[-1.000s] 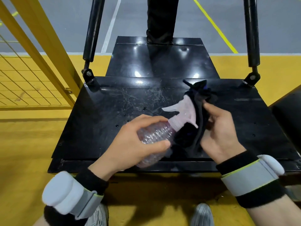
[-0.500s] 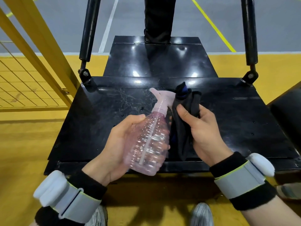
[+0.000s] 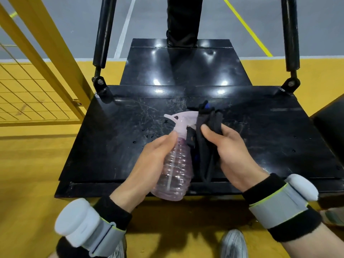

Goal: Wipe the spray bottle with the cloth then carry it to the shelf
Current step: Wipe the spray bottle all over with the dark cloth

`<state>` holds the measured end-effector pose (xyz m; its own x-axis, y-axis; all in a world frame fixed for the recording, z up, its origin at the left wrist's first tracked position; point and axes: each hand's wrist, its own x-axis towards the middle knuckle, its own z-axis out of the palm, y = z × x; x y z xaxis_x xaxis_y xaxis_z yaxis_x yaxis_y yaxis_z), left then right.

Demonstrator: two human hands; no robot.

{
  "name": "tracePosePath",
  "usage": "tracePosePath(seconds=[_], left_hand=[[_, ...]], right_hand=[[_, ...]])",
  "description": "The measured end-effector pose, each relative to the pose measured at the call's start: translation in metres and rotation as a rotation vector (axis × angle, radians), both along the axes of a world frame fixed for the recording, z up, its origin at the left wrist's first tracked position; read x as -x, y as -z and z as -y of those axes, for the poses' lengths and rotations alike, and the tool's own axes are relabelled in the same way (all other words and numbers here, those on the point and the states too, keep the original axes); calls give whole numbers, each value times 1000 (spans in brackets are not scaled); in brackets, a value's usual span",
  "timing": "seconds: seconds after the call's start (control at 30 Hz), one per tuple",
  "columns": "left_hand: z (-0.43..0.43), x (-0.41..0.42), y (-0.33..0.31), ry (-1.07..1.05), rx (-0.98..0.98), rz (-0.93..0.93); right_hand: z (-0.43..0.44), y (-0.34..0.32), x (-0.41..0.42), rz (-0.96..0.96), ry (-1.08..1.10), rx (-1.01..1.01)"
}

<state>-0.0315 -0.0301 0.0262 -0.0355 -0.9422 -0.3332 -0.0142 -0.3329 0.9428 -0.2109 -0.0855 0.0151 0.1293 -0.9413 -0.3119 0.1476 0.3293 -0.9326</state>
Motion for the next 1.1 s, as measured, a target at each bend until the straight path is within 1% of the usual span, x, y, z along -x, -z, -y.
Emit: tracePosePath(seconds=[0.07, 0.1, 0.17, 0.23, 0.27, 0.33, 0.37, 0.4, 0.43, 0.47, 0.57, 0.6, 0.63, 0.67, 0.73, 0.83, 0.9, 0.97, 1.1], left_hand=[[-1, 2, 0, -8, 71, 101], [-1, 2, 1, -27, 103, 123], [-1, 4, 1, -67, 155, 145], [0, 6, -1, -76, 152, 128], [0, 7, -1, -72, 127, 96], [1, 6, -2, -48, 82, 32], [1, 6, -2, -42, 69, 14], [1, 5, -3, -42, 63, 8], [2, 5, -3, -44, 61, 12], [2, 5, -3, -47, 63, 25], [3, 5, -3, -64, 67, 55], [3, 7, -2, -72, 73, 58], [2, 8, -2, -83, 78, 60], [1, 9, -2, -94, 83, 59], [2, 10, -2, -114, 92, 46], [3, 7, 0, -120, 32, -7], [3, 6, 1, -90, -17, -41], [4, 4, 1, -56, -30, -35], [6, -3, 0, -2, -29, 4]], right_hand=[[-2, 0, -1, -2, 8, 16], [-2, 0, -2, 12, 20, 19], [-4, -3, -3, 56, 35, 16], [-4, -5, -5, 118, 56, -14], [-4, -6, -5, 170, 77, -51], [-3, -10, -4, 335, 114, -159], [-2, -10, -3, 416, 115, -217], [-2, -11, -1, 457, 96, -253], [-2, -10, 2, 439, 63, -254], [-2, -8, 3, 371, 28, -224], [-3, -5, 2, 9, -27, 7], [-5, -5, 1, -89, -33, 77], [-5, -3, 1, -127, -29, 116], [-6, -2, 0, -115, -17, 124], [-7, -3, -3, 5, 14, 87], [-5, -7, -4, 145, 66, -7], [-3, -8, -3, 140, 80, -59], [-2, -8, -1, 121, 100, -78], [1, -9, 3, 131, 151, -5]])
